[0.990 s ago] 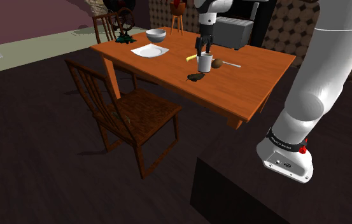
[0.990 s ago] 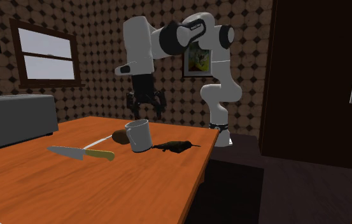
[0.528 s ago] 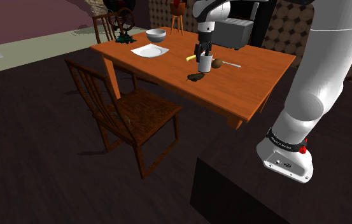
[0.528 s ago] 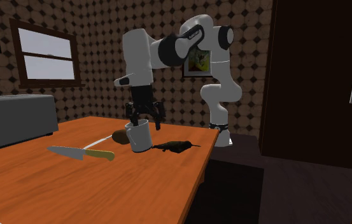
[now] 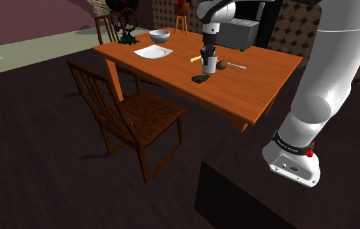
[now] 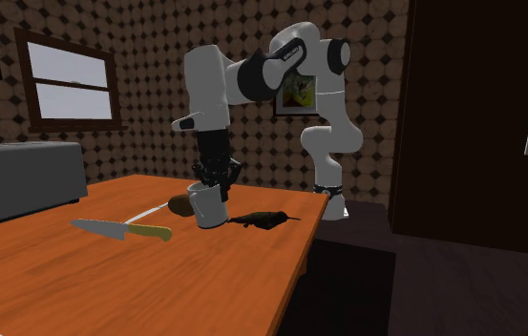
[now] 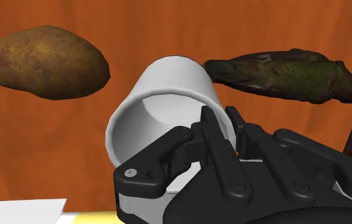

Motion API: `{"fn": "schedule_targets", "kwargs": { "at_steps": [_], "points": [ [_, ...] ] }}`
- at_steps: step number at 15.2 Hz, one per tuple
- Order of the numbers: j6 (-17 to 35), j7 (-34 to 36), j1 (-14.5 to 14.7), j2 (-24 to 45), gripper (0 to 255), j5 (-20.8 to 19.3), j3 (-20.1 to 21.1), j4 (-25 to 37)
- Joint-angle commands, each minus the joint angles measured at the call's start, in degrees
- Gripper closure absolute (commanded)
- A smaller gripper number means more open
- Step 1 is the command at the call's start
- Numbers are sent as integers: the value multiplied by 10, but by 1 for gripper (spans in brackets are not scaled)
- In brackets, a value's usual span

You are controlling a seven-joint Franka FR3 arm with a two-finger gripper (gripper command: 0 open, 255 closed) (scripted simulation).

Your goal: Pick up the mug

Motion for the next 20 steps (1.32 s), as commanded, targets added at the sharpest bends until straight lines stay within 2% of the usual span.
{"fn": "schedule_targets", "kwargs": {
  "at_steps": [1, 3, 18, 20],
  "points": [
    [0, 0, 0, 0, 255, 0, 0, 0],
    [0, 0, 0, 1, 255, 0, 0, 1],
    [-106, 13, 1, -33, 255, -13, -3, 75],
    [-107, 13, 1, -33, 255, -13, -3, 76]
  ]
}}
